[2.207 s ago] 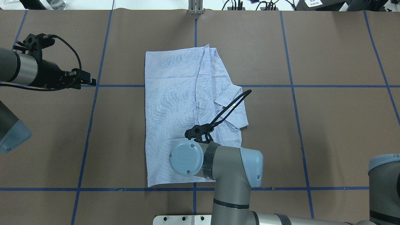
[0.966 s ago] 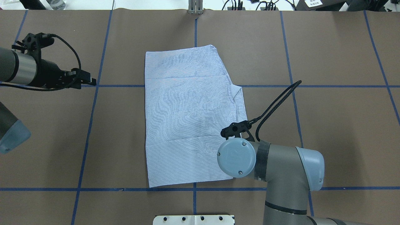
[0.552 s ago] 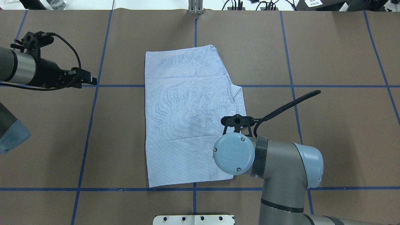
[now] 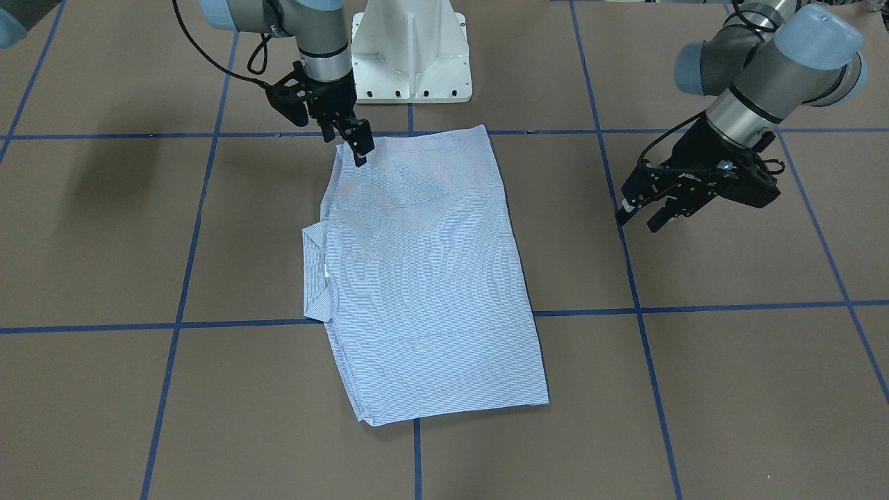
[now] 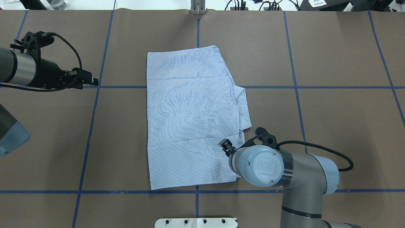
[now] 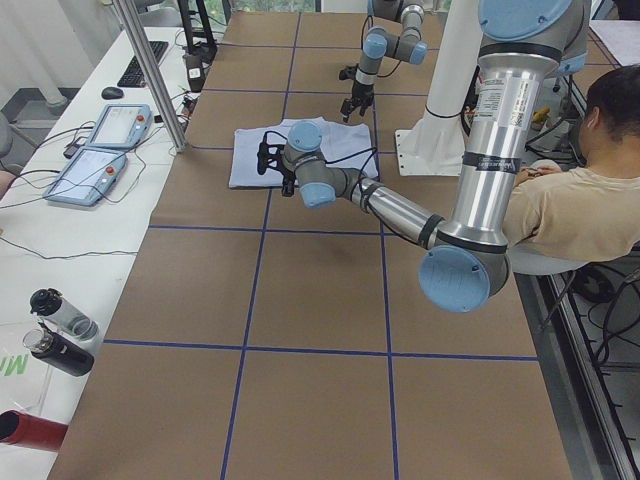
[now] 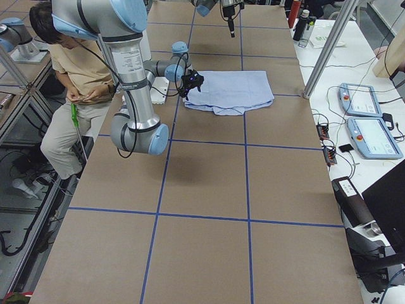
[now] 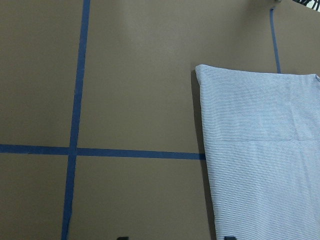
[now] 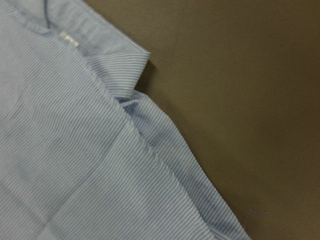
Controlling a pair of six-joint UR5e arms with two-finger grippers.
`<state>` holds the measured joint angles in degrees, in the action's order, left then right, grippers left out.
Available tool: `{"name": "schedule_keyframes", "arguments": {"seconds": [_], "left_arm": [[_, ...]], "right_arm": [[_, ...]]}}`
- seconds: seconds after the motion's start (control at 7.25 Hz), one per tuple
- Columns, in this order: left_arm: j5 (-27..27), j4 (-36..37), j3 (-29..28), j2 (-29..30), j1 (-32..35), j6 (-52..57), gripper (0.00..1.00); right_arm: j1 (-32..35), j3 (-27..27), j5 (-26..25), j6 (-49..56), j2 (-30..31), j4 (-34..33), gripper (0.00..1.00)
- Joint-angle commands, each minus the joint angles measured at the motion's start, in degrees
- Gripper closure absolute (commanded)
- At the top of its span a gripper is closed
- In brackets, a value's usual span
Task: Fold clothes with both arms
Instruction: 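Move the right gripper to the shirt corner nearest the robot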
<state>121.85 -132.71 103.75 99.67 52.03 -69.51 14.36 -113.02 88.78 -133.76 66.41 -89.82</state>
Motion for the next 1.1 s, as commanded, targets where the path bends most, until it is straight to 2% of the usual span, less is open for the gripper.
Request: {"name": "schedule_keyframes", "arguments": {"seconds": [0.0, 0.41, 0.83, 0.97], "left_arm": [[-0.12, 0.00, 0.13, 0.00, 0.09, -0.10, 0.30], [-0.30, 0.43, 1.09, -0.09, 0.18, -0.28, 0.30], [-0.38, 3.25, 2.51, 0.09, 0.18, -0.28, 0.30], [-0.38, 3.25, 2.50, 0.09, 0.26, -0.28, 0.30]], "right_arm": [[-0.82, 0.26, -2.29, -11.85, 1.62, 1.93, 0.01], [-3.46, 2.62, -2.92, -12.23, 1.36, 2.02, 0.01], [-4.78, 2.63, -3.09, -12.23, 1.71, 1.93, 0.01], [-5.04, 2.81, -3.09, -12.23, 1.62, 1.93, 0.04]]}}
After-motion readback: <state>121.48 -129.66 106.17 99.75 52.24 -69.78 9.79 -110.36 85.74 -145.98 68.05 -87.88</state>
